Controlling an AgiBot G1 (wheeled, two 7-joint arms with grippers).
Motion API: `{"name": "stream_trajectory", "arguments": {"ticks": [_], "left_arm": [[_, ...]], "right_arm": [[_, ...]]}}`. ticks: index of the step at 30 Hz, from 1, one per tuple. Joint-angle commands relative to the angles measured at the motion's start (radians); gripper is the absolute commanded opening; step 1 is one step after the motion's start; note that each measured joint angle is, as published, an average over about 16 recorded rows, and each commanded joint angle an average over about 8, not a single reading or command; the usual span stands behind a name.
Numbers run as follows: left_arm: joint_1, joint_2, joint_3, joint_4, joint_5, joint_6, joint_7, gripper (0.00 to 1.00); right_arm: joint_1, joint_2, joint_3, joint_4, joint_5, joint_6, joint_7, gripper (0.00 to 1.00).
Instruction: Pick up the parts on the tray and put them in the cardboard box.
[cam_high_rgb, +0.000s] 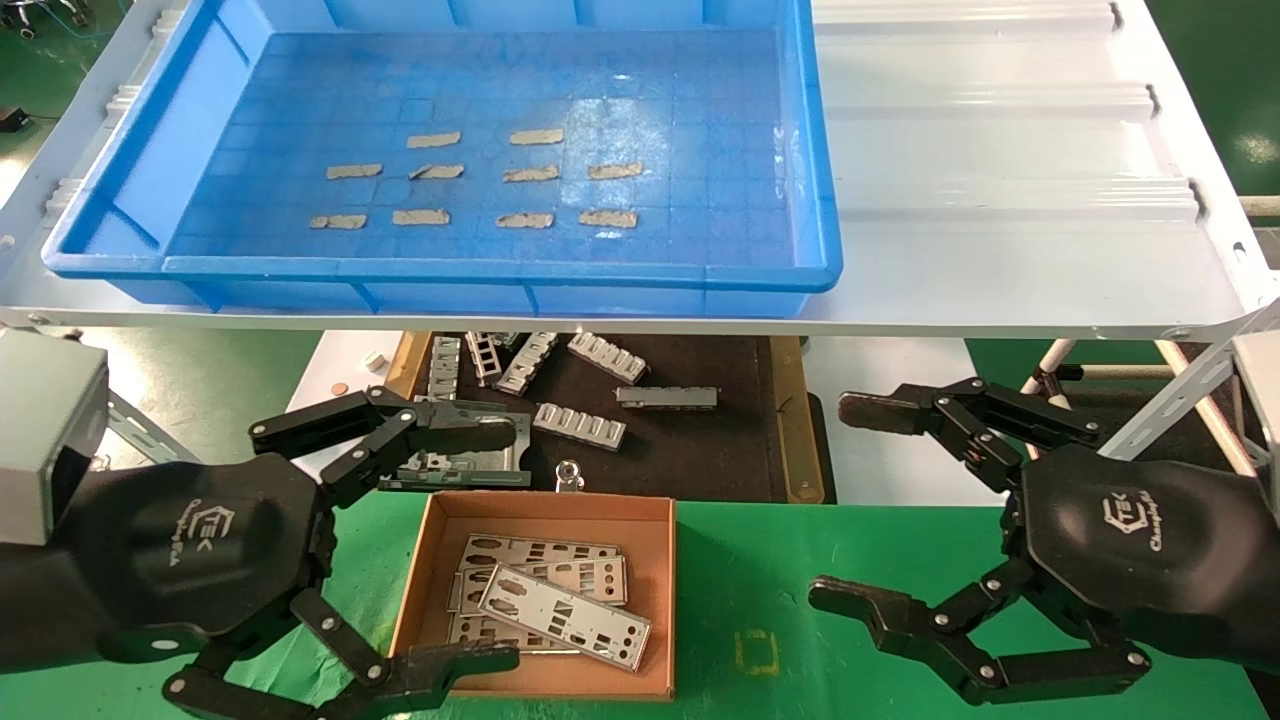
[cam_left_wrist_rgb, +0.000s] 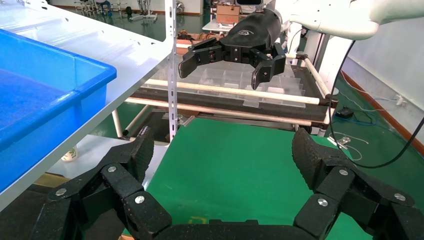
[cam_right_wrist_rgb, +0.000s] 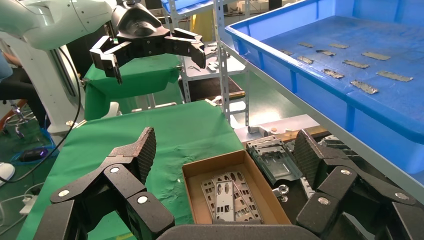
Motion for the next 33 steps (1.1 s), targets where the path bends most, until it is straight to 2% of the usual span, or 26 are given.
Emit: {"name": "stream_trajectory", "arguments": {"ticks": [1, 33], "left_arm": [[0.0, 0.0, 0.0, 0.0, 0.0, 0.0, 0.0, 1.0], [0.0, 0.0, 0.0, 0.0, 0.0, 0.0, 0.0, 1.0]], "right_arm": [[0.0, 0.0, 0.0, 0.0, 0.0, 0.0, 0.0, 1.0], [0.0, 0.0, 0.0, 0.0, 0.0, 0.0, 0.0, 1.0]]}}
